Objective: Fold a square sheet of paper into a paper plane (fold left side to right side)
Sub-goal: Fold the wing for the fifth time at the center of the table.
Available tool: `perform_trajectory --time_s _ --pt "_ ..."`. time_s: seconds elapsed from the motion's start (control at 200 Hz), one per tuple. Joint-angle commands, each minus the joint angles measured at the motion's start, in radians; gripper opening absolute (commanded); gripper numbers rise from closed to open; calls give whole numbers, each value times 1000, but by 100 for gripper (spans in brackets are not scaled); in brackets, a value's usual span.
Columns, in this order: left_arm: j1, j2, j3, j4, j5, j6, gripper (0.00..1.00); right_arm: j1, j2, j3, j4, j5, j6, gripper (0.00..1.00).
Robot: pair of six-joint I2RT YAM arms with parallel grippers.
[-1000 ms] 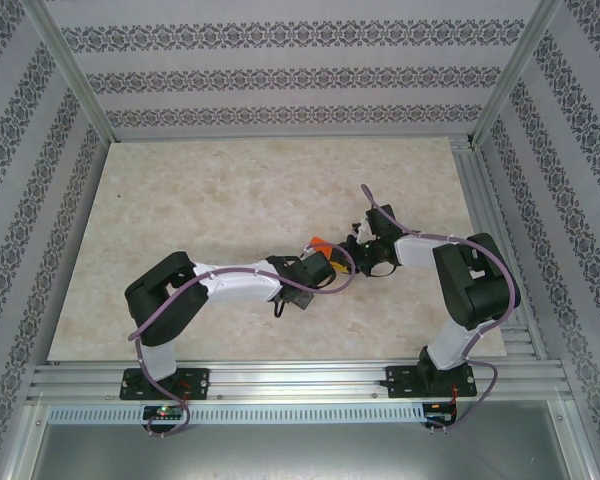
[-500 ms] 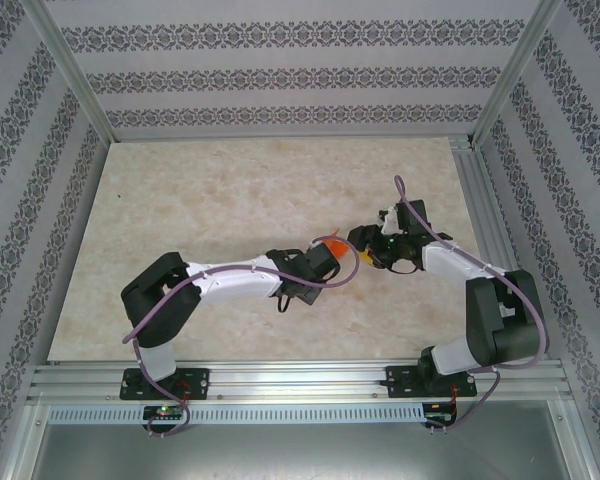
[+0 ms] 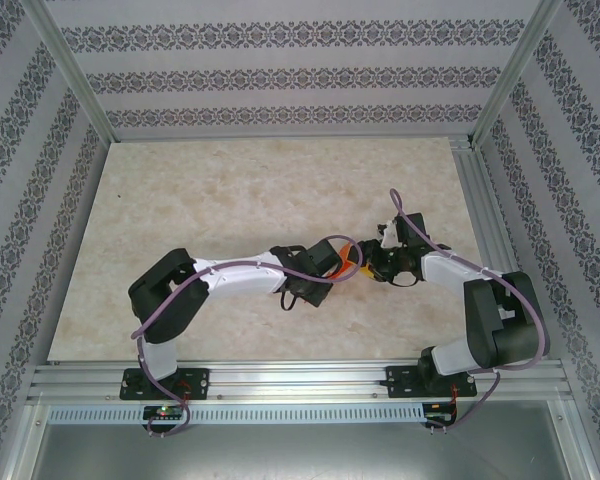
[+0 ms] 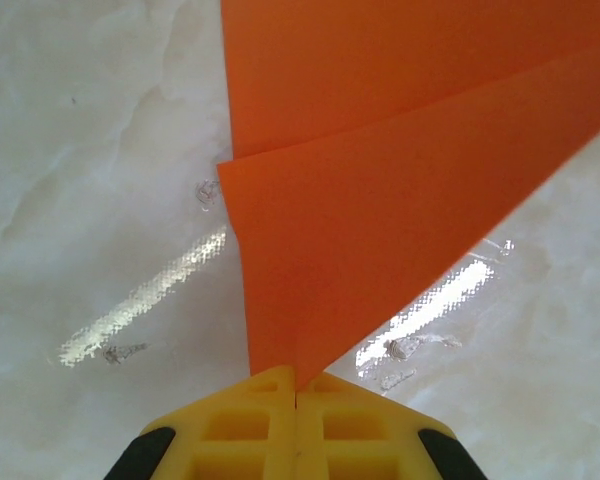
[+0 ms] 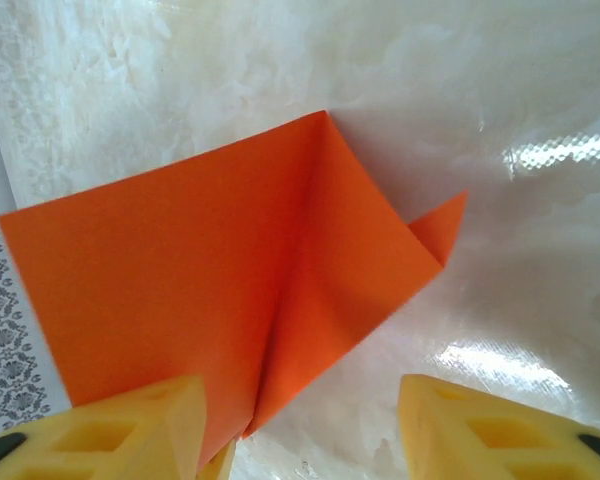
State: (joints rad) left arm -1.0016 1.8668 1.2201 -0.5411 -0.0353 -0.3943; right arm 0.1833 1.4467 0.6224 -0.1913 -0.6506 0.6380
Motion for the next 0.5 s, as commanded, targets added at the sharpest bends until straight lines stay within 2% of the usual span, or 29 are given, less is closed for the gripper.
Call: perform_trajectory --time_s 0.0,0.285,0.495 --pt "11 5 35 -17 -45 -20 0 11 -31 -1 -22 36 -35 51" --pt "15 21 6 80 75 -31 0 11 -85 19 -84 73 -44 48" --pt "32 54 17 118 171 -37 0 33 -109 -32 -30 58 -32 47"
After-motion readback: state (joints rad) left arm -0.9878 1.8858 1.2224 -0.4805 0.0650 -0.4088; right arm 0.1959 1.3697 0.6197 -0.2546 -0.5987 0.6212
